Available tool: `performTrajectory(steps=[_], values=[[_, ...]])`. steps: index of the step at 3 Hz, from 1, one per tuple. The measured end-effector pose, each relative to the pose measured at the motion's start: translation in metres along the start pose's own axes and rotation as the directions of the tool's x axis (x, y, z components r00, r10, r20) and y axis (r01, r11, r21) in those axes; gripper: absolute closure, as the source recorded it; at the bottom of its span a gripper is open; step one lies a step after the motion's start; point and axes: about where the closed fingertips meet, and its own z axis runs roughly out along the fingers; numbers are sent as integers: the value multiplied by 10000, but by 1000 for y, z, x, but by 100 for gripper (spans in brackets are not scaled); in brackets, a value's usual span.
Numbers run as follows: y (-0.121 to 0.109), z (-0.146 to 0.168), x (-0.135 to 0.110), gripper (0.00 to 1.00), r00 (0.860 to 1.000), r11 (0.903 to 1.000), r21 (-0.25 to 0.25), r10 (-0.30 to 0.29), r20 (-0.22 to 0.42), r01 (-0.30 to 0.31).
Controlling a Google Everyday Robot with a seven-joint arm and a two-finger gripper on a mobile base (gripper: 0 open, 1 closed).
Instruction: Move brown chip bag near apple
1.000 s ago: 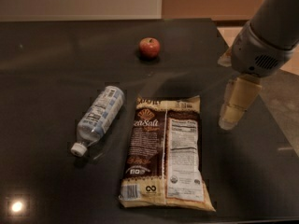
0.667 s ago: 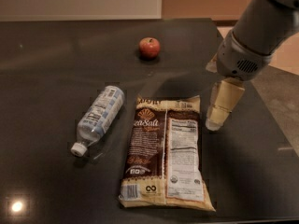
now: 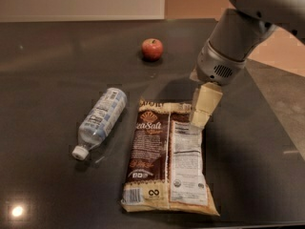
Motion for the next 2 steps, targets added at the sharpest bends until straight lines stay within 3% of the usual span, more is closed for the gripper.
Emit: performTrajectory(steps=[2], values=[[6, 29, -15, 0, 9998, 9970, -775, -79, -169, 65]])
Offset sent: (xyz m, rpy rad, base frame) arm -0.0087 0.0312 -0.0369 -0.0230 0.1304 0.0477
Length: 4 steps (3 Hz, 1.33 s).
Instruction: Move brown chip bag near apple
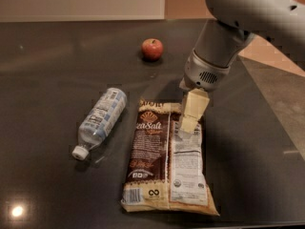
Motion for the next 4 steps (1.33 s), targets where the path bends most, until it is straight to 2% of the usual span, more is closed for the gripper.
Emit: performTrajectory(steps=[1, 3, 4], values=[[1, 8, -1, 16, 9999, 9999, -133, -12, -168, 10], [1, 7, -5, 63, 9996, 9996, -237, -152, -228, 146], [-5, -6, -13, 86, 9993, 9994, 1, -350, -164, 350]])
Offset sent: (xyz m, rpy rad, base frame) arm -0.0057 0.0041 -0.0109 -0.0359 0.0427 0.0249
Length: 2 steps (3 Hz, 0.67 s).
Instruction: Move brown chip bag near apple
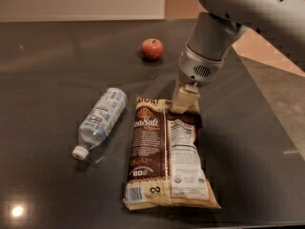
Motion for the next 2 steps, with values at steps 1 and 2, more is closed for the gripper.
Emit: performTrajectory(steps=[1, 2], values=[[-15, -15, -8, 100, 9996, 9988, 405, -271, -22, 272], [-45, -34, -15, 100, 9991, 9941, 989, -435, -23, 435]])
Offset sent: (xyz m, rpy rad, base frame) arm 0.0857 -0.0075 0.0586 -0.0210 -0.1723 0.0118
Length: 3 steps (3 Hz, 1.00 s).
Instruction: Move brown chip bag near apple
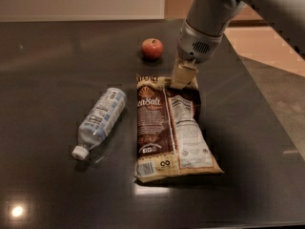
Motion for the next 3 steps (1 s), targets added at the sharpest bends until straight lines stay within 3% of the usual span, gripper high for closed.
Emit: performTrajectory(steps=[3], values=[[-102, -9, 1, 100, 9993, 9931, 1151, -237, 296, 201]])
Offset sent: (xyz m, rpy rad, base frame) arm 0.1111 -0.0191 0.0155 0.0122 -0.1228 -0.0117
